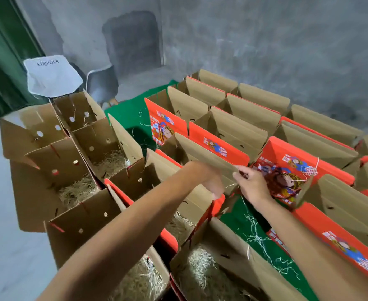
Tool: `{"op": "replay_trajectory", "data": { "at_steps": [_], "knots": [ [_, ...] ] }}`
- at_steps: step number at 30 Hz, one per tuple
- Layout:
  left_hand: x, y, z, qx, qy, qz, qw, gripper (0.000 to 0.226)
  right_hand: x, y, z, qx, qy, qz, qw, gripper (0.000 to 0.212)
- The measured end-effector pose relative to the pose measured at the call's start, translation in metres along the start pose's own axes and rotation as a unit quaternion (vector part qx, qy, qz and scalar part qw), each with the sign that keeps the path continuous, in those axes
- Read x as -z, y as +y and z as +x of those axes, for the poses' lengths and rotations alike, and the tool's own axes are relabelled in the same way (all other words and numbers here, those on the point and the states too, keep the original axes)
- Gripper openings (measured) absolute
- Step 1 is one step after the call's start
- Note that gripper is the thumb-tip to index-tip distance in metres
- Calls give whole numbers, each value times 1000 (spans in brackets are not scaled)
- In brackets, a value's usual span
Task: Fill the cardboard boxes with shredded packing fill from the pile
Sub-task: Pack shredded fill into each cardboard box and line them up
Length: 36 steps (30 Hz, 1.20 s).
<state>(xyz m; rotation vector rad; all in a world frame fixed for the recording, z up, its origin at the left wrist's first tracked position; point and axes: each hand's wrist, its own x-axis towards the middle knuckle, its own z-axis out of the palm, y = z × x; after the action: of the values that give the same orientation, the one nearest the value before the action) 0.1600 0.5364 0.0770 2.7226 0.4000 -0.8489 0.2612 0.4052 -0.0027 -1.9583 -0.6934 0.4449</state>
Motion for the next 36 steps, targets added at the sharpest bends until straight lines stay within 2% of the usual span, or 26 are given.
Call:
{"op": "replay_trajectory", "data": {
  "at_steps": [3, 5, 7, 10, 12, 15, 18, 21, 25, 28, 33, 36],
  "knots": [
    [0, -5, 9, -18, -17, -46, 999, 22, -26, -11, 16, -17, 9, 18, 1000, 32],
    [-1, -6, 13, -23, -10, -62, 998, 23, -43, -18, 22, -40, 13, 48, 998, 24],
    [1, -13, 14, 5, 14, -48, 999, 28, -59, -23, 23, -28, 22, 65, 997, 23],
    [8, -37, 15, 34, 43, -47, 997, 22, -79, -34, 34, -19, 19, 69, 997, 25],
    [9, -57, 17, 54, 85, -43, 994, 22, -91, -41, 46, -13, 34, 47, 998, 21],
    [4, -84, 19, 85, 111, -18, 990, 35, -115, -52, 66, -5, 48, -2, 999, 34],
    [-9, -109, 24, 118, 165, -25, 979, 36, -143, -62, 76, 7, 59, -12, 998, 32],
    [-14, -134, 32, 165, 231, -4, 959, 29, -169, -77, 83, -9, 35, 33, 999, 22],
    [-7, -164, 42, 190, 254, 18, 948, 31, -189, -87, 95, -67, 4, 81, 994, 20],
    [-2, -181, 49, 213, 258, 14, 942, 34, -193, -83, 97, -95, -43, 102, 989, 35],
    [8, -203, 58, 257, 287, 8, 923, 27, -193, -79, 92, -126, -113, 120, 978, 42],
    [20, -222, 63, 281, 299, 25, 912, 30, -192, -81, 89, -130, -126, 153, 971, 30]
  ]
}}
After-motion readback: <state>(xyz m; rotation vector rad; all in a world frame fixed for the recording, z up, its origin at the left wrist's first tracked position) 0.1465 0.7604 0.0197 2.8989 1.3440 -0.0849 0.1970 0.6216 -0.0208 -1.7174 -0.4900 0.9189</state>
